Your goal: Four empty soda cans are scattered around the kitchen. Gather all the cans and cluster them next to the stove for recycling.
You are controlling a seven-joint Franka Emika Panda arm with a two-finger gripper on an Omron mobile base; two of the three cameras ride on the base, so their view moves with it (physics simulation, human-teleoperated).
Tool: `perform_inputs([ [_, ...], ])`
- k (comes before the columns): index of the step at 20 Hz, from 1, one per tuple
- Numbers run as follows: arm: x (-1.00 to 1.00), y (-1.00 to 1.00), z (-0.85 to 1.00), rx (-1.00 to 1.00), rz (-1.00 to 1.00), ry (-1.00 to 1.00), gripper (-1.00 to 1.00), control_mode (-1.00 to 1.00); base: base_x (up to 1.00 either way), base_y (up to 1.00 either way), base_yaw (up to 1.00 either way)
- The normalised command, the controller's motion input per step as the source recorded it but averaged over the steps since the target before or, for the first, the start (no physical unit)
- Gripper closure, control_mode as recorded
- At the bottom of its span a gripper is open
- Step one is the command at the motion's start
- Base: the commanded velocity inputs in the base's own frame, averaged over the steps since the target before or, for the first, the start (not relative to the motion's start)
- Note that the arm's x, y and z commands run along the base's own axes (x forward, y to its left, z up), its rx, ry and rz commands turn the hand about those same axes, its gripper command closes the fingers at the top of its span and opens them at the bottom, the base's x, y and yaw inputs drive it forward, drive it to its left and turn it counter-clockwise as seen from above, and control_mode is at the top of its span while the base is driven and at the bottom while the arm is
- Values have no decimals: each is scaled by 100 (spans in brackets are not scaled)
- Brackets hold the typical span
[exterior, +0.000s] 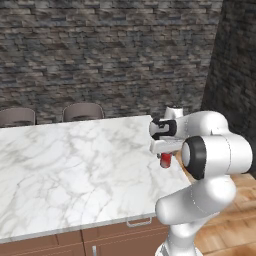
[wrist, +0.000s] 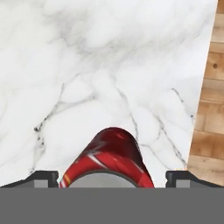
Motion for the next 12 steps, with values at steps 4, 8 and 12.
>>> perform_inputs([
  [4,0,0,-2,0,0,0,100,-100,0,0,0],
  [8,0,0,0,0,0,0,100,-100,0,0,0],
  [12,0,-2,30,0,0,-1,100,-100,0,0,0],
])
